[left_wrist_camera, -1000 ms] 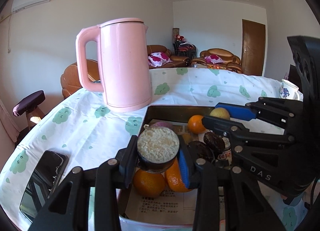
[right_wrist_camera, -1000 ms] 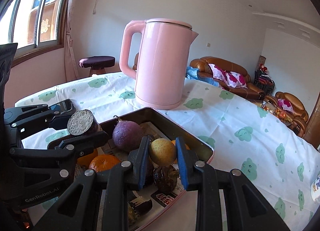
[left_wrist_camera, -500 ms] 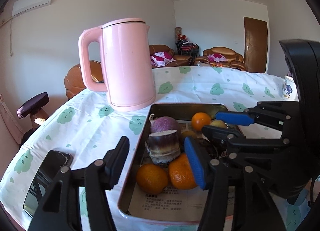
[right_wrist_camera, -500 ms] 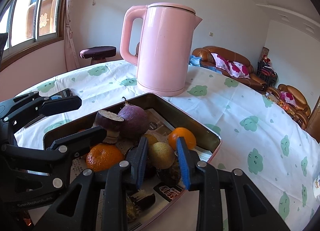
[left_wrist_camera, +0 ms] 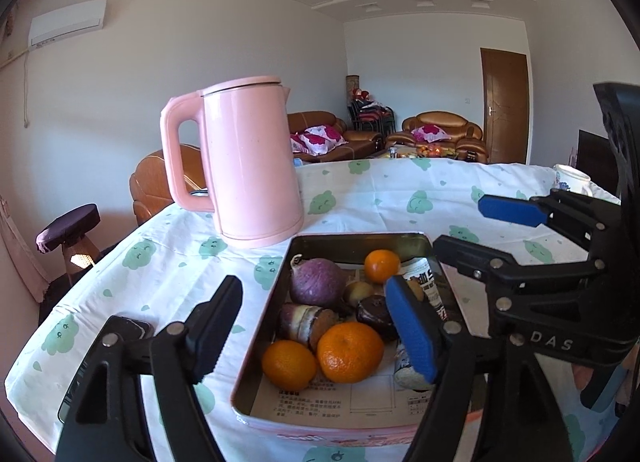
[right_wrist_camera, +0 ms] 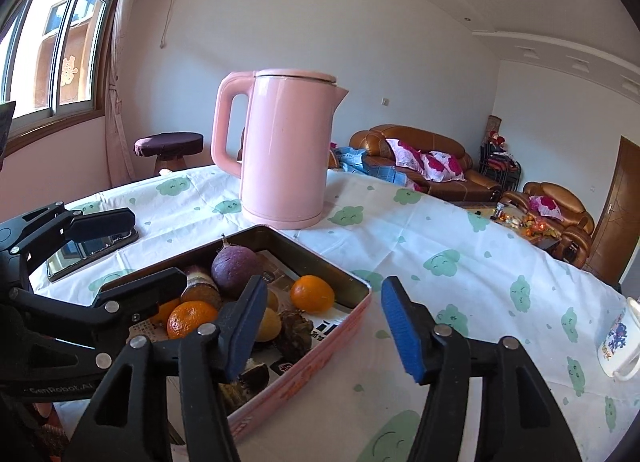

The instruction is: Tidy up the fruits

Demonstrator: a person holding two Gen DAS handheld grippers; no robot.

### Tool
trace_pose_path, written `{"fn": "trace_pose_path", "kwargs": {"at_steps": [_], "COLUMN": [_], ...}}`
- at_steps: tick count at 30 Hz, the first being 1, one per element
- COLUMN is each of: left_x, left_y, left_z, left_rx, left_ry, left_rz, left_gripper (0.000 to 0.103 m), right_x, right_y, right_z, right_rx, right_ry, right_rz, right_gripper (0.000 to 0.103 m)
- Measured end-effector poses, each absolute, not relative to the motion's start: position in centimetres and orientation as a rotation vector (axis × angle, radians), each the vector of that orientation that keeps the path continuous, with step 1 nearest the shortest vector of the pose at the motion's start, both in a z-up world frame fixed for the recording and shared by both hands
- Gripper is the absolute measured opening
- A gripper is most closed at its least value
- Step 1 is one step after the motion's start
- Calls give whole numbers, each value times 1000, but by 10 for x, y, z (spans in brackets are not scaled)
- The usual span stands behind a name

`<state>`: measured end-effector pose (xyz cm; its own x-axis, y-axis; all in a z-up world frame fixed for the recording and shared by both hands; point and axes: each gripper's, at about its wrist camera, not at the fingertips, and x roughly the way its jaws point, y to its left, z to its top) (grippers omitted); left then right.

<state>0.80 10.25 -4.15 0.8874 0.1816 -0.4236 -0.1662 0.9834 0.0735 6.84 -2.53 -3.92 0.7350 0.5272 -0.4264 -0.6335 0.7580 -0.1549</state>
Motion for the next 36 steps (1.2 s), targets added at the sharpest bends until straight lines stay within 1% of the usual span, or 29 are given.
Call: {"fn": "trace_pose_path", "kwargs": {"at_steps": [3, 4, 6, 12, 16, 36], "left_x": [4, 2, -1, -4, -5, -5], "left_y": [97, 96, 93, 89, 87, 86], "left_z": [-37, -35, -32, -26, -26, -24], "left_rx": [41, 43, 48, 57, 60, 63], "left_ry": [424, 417, 400, 385, 380, 378], "left_rz": [178, 180, 184, 180, 186, 187], "left_gripper": [82, 86, 91, 92, 97, 97], "right_x": [62, 60, 57, 50, 48, 44], "right_y": [-37, -41, -46, -55, -58, -65], "right_z": [-31, -28, -24, -18, -17, -15], "right_rx": [-280, -274, -267, -260, -256, -246], "right_ry": [339, 331, 317, 289, 281, 274], "right_rz": [628, 625, 617, 595, 590, 587], "right_gripper": [65, 65, 65, 68, 69, 71]}}
